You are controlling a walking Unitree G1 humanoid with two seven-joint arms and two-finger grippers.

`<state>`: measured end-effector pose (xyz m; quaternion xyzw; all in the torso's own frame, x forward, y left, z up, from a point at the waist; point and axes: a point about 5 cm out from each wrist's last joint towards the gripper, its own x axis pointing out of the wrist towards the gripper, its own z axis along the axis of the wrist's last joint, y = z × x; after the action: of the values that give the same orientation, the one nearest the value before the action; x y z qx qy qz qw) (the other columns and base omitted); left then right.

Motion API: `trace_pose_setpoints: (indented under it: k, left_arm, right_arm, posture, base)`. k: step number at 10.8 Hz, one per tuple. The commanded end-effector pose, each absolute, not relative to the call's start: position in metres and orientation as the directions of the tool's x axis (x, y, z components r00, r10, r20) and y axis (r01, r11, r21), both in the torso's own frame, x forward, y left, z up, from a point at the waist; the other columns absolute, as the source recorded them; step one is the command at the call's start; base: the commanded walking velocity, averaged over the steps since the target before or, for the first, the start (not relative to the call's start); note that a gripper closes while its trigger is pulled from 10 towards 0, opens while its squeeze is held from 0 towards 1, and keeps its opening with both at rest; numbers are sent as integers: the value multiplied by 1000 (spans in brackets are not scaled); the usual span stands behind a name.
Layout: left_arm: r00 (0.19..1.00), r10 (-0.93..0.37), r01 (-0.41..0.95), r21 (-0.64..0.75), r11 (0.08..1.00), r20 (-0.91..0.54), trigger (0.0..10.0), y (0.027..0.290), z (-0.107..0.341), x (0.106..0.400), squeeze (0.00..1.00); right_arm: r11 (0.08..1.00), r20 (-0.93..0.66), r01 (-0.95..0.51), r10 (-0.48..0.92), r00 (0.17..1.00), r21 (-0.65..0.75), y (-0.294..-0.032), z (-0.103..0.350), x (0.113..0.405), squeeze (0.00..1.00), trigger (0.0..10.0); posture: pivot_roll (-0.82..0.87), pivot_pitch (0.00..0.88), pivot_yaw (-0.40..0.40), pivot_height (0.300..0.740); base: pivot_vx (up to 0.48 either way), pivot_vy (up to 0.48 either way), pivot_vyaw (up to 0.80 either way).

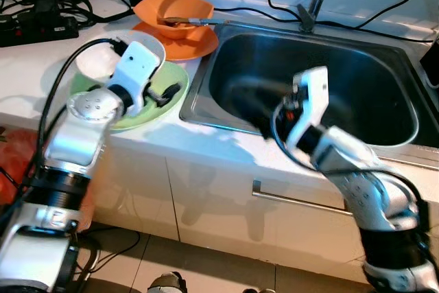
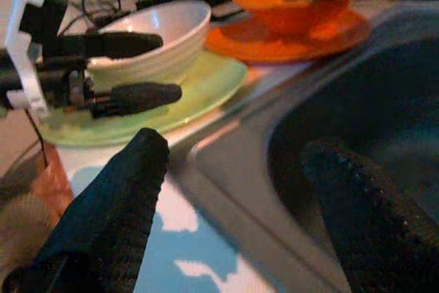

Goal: Kitchen organization

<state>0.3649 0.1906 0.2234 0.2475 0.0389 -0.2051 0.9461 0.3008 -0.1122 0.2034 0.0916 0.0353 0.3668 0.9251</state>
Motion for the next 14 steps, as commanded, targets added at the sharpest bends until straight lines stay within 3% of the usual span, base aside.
trace_pose_setpoints:
  k: [1, 4, 6, 7, 14]
  left_arm:
    - [902, -364, 431, 458, 777, -231, 10000, 192, 219, 367, 0]
    - [888, -356, 457, 478, 750, -291, 10000, 204, 223, 369, 0]
    - [880, -355, 470, 471, 746, -316, 627, 212, 226, 369, 0]
    - [877, -356, 475, 466, 747, -324, 0, 213, 225, 369, 0]
    - [851, -387, 518, 451, 726, -355, 0, 213, 220, 366, 0]
  right_arm:
    - [689, -13, -700, 714, 700, 188, -109, 203, 295, 0, 10000]
    - [687, -32, -705, 719, 694, 176, -110, 202, 292, 0, 10000]
    - [691, -32, -702, 716, 697, 170, -109, 202, 293, 0, 10000]
    - [692, -33, -702, 716, 698, 169, -109, 202, 293, 0, 10000]
    - [693, -41, -700, 715, 698, 171, -110, 199, 293, 0, 10000]
  posture:
    - [79, 78, -46, 740]
    - [82, 74, -45, 740]
    - [82, 69, -43, 740]
    - [81, 67, -44, 740]
    - [81, 66, -41, 740]
  base:
    - [0, 0, 0]
    - [0, 0, 0]
    - [0, 0, 0]
    - [0, 0, 0]
    - [0, 0, 0]
